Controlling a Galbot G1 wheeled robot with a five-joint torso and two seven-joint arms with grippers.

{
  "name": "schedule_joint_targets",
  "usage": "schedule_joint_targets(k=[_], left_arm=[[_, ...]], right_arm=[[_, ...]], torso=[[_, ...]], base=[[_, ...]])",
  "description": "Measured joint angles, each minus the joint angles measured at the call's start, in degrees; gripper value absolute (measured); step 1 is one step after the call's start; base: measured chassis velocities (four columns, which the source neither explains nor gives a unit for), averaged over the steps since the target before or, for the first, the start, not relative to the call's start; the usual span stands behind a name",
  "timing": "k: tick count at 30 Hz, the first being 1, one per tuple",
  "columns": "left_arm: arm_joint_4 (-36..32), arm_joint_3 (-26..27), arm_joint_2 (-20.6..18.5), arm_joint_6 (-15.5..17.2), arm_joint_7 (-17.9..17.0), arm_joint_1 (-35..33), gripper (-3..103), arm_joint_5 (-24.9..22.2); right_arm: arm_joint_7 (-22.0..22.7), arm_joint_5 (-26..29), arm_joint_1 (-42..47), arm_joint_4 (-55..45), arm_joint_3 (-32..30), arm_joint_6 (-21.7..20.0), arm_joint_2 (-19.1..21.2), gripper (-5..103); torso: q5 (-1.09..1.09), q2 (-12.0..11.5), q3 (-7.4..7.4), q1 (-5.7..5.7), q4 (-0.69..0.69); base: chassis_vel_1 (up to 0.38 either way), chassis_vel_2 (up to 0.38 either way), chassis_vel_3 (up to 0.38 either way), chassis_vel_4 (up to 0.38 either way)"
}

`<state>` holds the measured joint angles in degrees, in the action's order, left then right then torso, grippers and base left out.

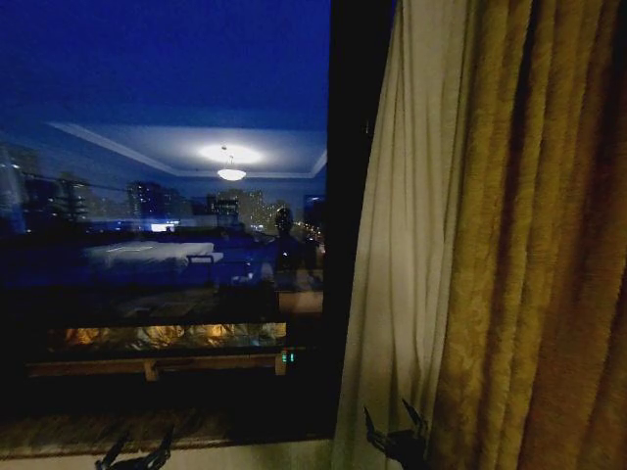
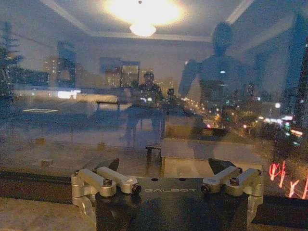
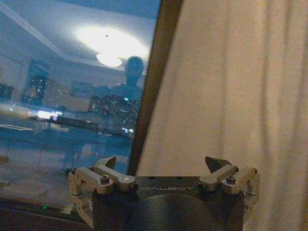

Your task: Open the curtains by pulling them apart, changing their state from closed to fully open.

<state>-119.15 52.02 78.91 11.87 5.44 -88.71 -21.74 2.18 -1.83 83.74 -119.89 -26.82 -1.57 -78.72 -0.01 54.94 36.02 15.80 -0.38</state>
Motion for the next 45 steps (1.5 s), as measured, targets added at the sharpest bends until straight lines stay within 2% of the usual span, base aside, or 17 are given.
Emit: schedule_joint_targets(k=[7,8,9,15,21,36,45], left_arm=[[-0.2,0.1,0.1,-0.8,0.0,-0.2,100,0.3],[0.1,0.1,0.1,-2.6,0.2,-0.2,100,0.3],[0.1,0.1,0.1,-2.6,0.2,-0.2,100,0.3],[1.1,-0.6,0.7,-8.4,0.2,-0.1,100,-1.0],[1.5,-0.9,1.0,-10.9,0.2,-0.3,100,-2.0],[1.5,-0.6,1.2,-10.1,0.7,-1.0,100,-1.3],[1.5,-0.6,0.7,-9.0,0.8,-0.8,100,-1.1]], right_arm=[[-0.2,0.0,1.9,-1.9,1.8,-0.4,0.0,100],[-0.2,0.8,2.2,-1.9,2.3,-0.6,0.0,100],[-0.2,0.8,2.2,-1.9,2.3,-0.6,0.0,100],[0.9,5.7,1.5,-0.9,3.3,-2.0,0.0,100],[1.1,10.1,1.1,-0.8,3.5,-4.3,0.0,100],[0.3,9.7,1.8,-1.3,4.5,-4.7,0.0,100],[0.1,8.6,3.0,-2.4,5.0,-4.3,0.0,100]], torso=[[0.00,0.0,0.00,0.00,0.01],[0.00,0.0,0.00,0.00,0.01],[0.00,0.0,0.00,0.00,0.01],[0.00,0.0,0.00,0.00,0.01],[-0.02,0.0,0.00,0.01,0.00],[0.02,0.0,0.01,0.01,-0.01],[0.00,0.0,0.00,0.01,0.02]], base=[[0.244,0.237,-0.239,-0.254],[0.321,0.308,-0.333,-0.286],[0.321,0.308,-0.333,-0.286],[0.342,0.343,-0.340,-0.324],[0.309,0.300,-0.285,-0.295],[0.114,0.119,-0.122,-0.118],[0.301,0.270,-0.291,-0.258]])
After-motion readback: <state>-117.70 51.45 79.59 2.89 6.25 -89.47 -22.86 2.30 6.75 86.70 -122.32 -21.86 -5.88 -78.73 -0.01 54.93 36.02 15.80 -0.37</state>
